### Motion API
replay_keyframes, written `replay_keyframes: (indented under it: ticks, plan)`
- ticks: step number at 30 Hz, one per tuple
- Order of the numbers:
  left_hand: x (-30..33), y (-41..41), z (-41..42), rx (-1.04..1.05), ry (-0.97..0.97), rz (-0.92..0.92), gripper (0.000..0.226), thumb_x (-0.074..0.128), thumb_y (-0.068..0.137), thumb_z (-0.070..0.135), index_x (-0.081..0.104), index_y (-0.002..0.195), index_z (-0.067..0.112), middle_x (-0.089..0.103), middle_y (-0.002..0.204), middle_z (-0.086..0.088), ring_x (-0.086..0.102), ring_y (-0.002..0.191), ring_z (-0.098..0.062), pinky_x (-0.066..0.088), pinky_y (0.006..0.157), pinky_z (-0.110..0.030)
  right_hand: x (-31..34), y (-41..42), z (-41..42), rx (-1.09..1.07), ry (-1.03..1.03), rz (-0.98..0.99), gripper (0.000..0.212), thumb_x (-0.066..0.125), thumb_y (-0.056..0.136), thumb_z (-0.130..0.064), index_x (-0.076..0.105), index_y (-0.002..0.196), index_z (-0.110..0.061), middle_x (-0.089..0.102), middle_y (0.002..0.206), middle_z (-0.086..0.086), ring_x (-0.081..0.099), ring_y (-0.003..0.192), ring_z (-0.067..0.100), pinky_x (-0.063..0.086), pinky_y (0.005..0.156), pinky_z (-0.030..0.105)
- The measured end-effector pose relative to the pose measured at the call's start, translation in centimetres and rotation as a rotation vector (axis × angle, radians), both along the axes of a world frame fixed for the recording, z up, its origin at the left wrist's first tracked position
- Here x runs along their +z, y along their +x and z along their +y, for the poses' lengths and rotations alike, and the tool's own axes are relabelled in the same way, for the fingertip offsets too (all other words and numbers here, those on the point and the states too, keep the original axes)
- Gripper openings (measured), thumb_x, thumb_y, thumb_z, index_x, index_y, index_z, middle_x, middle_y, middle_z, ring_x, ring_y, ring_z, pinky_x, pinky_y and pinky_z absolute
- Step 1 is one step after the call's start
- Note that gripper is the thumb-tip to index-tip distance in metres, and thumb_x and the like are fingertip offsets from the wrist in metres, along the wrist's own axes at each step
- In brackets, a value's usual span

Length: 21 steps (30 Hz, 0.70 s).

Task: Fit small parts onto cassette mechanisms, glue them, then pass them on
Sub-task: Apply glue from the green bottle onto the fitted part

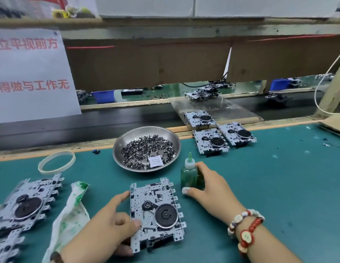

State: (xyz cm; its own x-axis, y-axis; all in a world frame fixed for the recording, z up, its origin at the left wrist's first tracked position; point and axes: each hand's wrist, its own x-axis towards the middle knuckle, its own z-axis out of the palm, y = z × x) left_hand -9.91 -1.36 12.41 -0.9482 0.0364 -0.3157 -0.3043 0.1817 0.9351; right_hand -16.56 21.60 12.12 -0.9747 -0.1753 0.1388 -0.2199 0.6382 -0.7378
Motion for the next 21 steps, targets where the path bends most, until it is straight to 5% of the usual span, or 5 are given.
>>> replay_keyframes:
  ticks: [3,10,15,21]
  plan:
    - [-0.2,0.0,1.5,0.028,0.039,0.059,0.06,0.064,0.08,-0.005,0.042,0.126,0.026,0.048,0.056,-0.009,0.048,0.049,-0.012,0.046,0.043,-0.02,0.5,-0.1,1.2,-0.132,-0.018,0.095,0.036,0.072,0.078,-0.029,0.042,0.096,-0.038,0.053,0.086,-0.018,0.051,0.09,0.013,0.036,0.072,0.027]
    - [-0.8,-2.0,7.0,-0.052,0.11,0.042,0.068,0.061,0.083,-0.004,0.032,0.139,0.022,0.052,0.062,-0.011,0.053,0.051,-0.014,0.049,0.045,-0.026,1.9,-0.6,4.1,-0.556,-0.405,0.395,0.031,0.069,0.081,-0.024,0.042,0.097,-0.029,0.047,0.087,-0.018,0.045,0.093,0.021,0.027,0.071,0.027]
    - [-0.7,-4.9,12.0,-0.088,0.063,0.087,0.077,0.059,0.085,-0.002,0.02,0.146,0.021,0.053,0.06,-0.003,0.053,0.061,-0.015,0.056,0.07,-0.039,2.0,-0.7,4.8,-0.635,-0.532,0.446,0.032,0.068,0.082,-0.022,0.043,0.102,-0.025,0.049,0.097,-0.007,0.044,0.1,0.021,0.029,0.076,0.027]
    - [0.2,-7.2,15.0,-0.126,0.048,0.136,0.076,0.058,0.088,0.004,0.015,0.147,0.026,0.048,0.054,0.006,0.046,0.044,-0.003,0.047,0.061,-0.024,1.9,-1.1,5.7,-0.714,-0.675,0.454,0.031,0.066,0.082,-0.025,0.044,0.104,-0.022,0.056,0.104,0.003,0.05,0.101,0.025,0.033,0.075,0.027]
